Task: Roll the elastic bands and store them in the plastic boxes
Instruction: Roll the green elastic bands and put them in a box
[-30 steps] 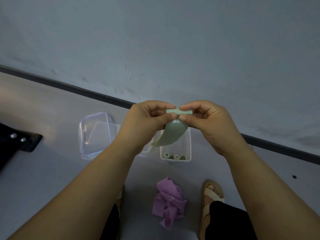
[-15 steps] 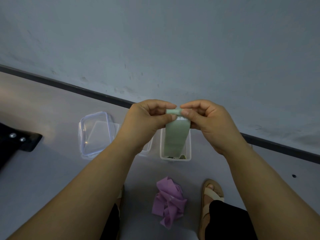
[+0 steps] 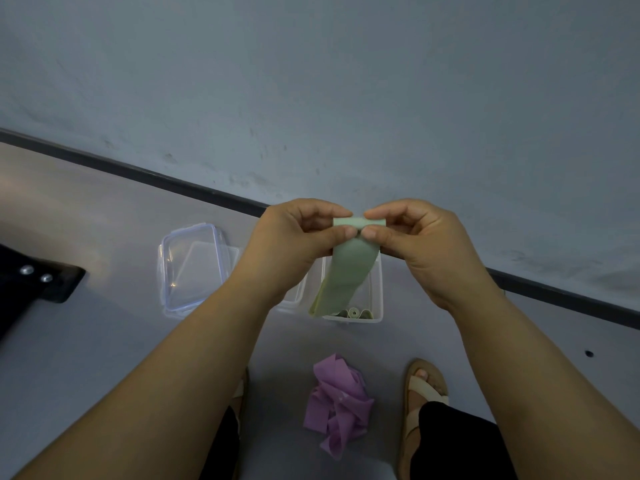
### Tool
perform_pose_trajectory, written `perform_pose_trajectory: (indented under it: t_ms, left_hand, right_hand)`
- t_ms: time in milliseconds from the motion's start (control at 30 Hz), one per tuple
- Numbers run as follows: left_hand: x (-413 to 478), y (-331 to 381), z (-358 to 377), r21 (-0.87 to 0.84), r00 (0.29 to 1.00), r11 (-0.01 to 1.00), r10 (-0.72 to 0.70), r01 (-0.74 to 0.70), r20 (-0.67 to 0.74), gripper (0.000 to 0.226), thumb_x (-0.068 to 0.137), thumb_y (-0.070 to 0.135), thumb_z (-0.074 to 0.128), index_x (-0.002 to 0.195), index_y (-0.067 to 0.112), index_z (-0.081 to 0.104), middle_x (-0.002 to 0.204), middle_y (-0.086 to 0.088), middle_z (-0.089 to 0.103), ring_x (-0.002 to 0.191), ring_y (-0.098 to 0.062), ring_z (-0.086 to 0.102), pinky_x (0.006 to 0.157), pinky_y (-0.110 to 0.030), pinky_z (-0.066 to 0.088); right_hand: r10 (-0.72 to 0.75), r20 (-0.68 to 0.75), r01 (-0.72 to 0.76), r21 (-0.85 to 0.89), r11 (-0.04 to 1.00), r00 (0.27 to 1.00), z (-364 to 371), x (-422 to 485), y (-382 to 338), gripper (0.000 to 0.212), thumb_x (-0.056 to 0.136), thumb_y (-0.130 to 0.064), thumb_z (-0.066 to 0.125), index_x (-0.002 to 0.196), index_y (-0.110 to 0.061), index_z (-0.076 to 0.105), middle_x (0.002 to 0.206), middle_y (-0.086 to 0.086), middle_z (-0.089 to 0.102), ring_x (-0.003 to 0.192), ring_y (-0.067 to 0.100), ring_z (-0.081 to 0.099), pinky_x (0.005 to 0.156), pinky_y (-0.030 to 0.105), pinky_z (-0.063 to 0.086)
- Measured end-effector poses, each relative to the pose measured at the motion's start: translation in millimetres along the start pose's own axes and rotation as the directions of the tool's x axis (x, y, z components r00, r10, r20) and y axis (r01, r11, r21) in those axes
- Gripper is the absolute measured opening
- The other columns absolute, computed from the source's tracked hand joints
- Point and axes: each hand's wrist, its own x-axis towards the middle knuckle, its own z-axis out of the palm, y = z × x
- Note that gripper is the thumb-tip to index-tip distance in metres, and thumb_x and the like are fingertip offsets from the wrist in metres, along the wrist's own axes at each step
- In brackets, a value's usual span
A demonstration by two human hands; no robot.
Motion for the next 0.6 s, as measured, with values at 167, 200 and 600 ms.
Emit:
perform_pose_trajectory:
  t_ms: [167, 200, 600]
  left_hand:
    - [0.7, -0.6, 0.5, -0.008, 0.999, 1.000, 0.028, -0.028, -0.023, 0.018, 0.075, -0.001, 0.072, 0.085, 0.014, 0.068, 0.078, -0.002, 0.071, 0.073, -0.010, 0.069, 0.071, -0.022, 0.057]
    - [0.8, -1.0, 0.6, -0.010, 0.999, 0.999, 0.031, -0.032, -0.029, 0.018, 0.075, -0.001, 0.072, 0.084, 0.014, 0.068, 0.077, -0.002, 0.071, 0.073, -0.010, 0.068, 0.071, -0.021, 0.056]
    - [1.4, -2.4, 0.2, -0.073, 1.000, 0.997, 0.014, -0.016, -0.018, 0.027, 0.076, -0.002, 0.070, 0.090, 0.020, 0.067, 0.080, 0.002, 0.072, 0.078, -0.010, 0.069, 0.076, -0.024, 0.056]
  right_hand:
    - [0.006, 0.025, -0.007, 0.008, 1.000, 1.000, -0.3, 0.2, 0.1, 0.025, 0.073, -0.001, 0.071, 0.084, -0.024, 0.067, 0.079, -0.007, 0.069, 0.078, 0.007, 0.067, 0.076, 0.022, 0.056]
    - [0.024, 0.041, -0.025, 0.014, 1.000, 0.999, -0.5, 0.3, 0.6, 0.027, 0.072, -0.005, 0.072, 0.089, -0.025, 0.066, 0.087, -0.002, 0.068, 0.082, 0.009, 0.067, 0.077, 0.023, 0.056]
    - [0.100, 0.036, -0.103, 0.075, 0.992, 0.994, -1.3, 1.1, 1.3, 0.018, 0.065, -0.026, 0.068, 0.083, -0.021, 0.067, 0.074, -0.003, 0.072, 0.075, 0.011, 0.069, 0.071, 0.027, 0.058]
